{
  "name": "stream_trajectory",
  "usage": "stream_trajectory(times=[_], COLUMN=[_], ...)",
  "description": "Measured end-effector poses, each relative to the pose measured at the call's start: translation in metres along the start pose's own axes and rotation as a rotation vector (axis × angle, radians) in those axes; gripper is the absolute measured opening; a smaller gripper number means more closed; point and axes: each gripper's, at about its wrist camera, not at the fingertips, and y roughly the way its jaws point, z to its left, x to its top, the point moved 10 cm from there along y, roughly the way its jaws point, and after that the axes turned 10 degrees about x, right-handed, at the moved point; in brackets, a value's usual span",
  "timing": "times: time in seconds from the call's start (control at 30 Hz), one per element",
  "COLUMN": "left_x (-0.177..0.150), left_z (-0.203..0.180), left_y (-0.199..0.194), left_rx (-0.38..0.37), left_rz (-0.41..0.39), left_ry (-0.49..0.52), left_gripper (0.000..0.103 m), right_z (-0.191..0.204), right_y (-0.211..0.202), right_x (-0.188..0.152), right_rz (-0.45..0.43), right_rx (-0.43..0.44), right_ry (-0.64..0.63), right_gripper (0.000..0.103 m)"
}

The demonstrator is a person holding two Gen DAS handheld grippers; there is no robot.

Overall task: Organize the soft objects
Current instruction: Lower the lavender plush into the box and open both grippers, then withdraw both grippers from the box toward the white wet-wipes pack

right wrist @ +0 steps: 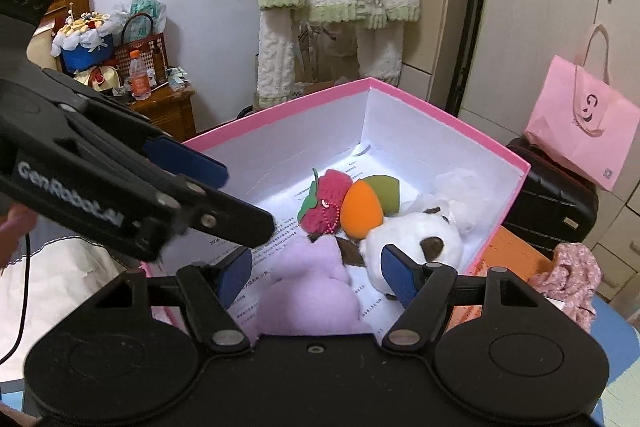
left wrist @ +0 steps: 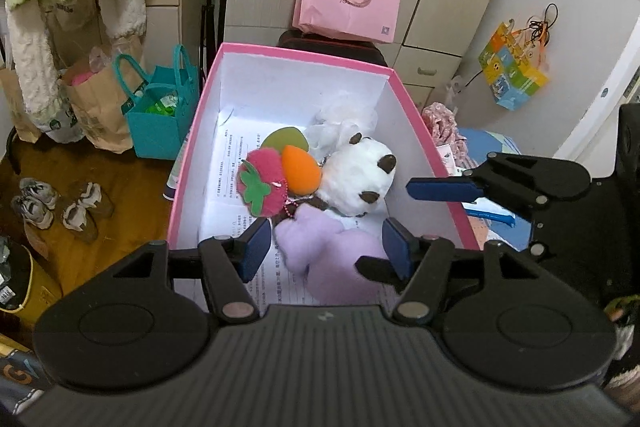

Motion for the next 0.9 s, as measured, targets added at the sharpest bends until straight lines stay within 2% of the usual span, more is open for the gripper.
stream_trajectory(times=[0.23,0.57,0.9], left_x=[-0.005,-0.011,-0.023], left_z=[-0.005,-0.025,-0.067], left_y=[-0.030,-0.075,-0.103], left_rx=[-0.018,-0.075,-0.138], left_rz=[-0.014,-0.029,-0.037], left_ry=[0.023,0.068,0.144], left_gripper=[0.064,0.073,0.076], right_z=[0.005,0.013,-0.006], right_y=[-0.030,-0.074,-0.147], right_x=[-0.001,-0.009,-0.043], right_rz=[-0.016,-0.027,-0.080], right_rx=[-0.019,-0.021,-0.063], right_ry=[-0.009,-0.005,0.040], right_gripper=[0.076,0.077,0.079])
